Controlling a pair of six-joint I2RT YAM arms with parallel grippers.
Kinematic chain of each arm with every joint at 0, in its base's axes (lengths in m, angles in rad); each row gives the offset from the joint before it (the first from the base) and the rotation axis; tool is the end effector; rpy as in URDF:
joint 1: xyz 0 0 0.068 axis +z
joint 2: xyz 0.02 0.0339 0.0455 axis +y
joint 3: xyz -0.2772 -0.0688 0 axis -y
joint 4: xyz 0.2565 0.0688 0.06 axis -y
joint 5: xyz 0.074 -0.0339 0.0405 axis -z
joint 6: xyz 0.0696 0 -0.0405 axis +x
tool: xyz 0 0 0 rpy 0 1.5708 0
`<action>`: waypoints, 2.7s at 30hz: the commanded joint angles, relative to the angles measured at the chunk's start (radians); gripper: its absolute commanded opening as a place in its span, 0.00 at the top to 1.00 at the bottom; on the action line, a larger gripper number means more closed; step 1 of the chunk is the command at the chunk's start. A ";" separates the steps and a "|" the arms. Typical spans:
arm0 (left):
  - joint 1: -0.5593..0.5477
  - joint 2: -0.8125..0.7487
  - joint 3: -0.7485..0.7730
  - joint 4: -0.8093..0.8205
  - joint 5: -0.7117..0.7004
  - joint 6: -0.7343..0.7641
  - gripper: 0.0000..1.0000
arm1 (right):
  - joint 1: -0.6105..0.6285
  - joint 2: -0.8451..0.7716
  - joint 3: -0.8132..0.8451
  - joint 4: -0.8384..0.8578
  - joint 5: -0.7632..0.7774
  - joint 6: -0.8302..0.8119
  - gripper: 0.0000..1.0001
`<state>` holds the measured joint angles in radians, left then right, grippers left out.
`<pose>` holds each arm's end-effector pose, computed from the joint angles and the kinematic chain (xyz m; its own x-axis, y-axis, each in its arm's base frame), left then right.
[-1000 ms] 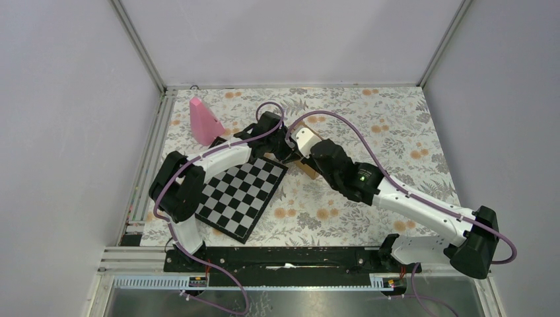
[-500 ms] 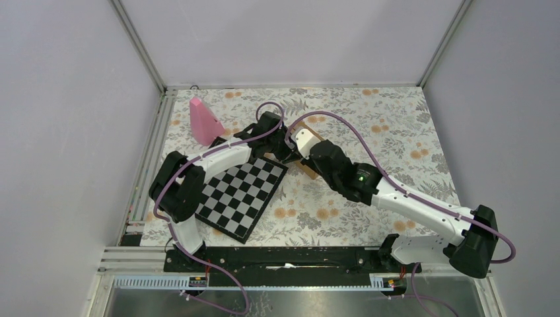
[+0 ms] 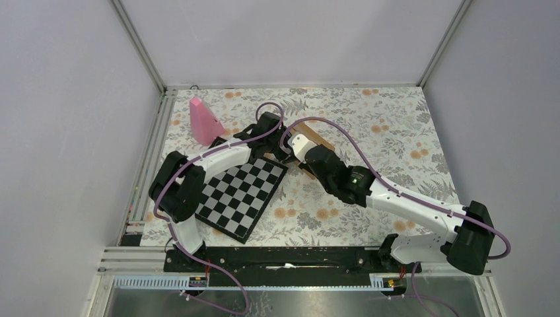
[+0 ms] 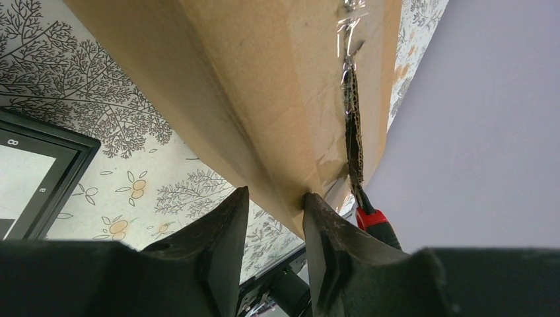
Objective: Unpack the express box
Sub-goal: Cut the express box at the center of the board, then adjust the express box at the center of the board.
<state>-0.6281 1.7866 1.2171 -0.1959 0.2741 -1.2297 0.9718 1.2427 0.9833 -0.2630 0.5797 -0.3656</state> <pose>0.3364 -0.2676 0.1988 -0.8695 -0.4898 -0.0645 -0.2862 0.6059 -0.7423 0.2055 0.2334 0.3021 -0.1114 -0.6937 -0.7116 -0.4959 0.6594 -0.5651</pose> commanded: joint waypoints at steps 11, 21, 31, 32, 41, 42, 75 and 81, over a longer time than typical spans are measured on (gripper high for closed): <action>0.031 0.042 -0.071 -0.144 -0.127 0.008 0.64 | 0.030 -0.018 0.038 -0.066 0.119 -0.052 1.00; 0.031 0.043 -0.078 -0.132 -0.121 -0.005 0.63 | 0.030 -0.086 0.073 -0.245 0.025 0.052 1.00; 0.031 0.042 -0.073 -0.131 -0.122 -0.009 0.63 | 0.030 -0.104 0.074 -0.367 0.005 0.122 1.00; 0.031 0.042 -0.072 -0.131 -0.122 -0.007 0.63 | 0.030 -0.111 0.071 -0.372 0.016 0.129 1.00; 0.031 0.035 -0.044 -0.129 -0.106 0.038 0.58 | 0.026 -0.230 0.080 -0.381 0.155 0.286 1.00; 0.030 0.031 -0.035 -0.130 -0.103 0.049 0.55 | 0.013 -0.232 0.081 -0.380 0.180 0.334 1.00; -0.058 -0.073 0.094 -0.128 0.105 0.323 0.35 | -0.794 -0.391 -0.201 -0.091 -0.689 1.074 1.00; -0.159 -0.054 0.226 -0.319 -0.187 0.514 0.28 | -0.795 -0.446 -0.216 -0.154 -0.615 1.067 1.00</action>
<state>-0.7193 1.7569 1.3357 -0.4015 0.2855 -0.8745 0.1818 0.8280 0.7353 -0.3656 -0.1070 0.7292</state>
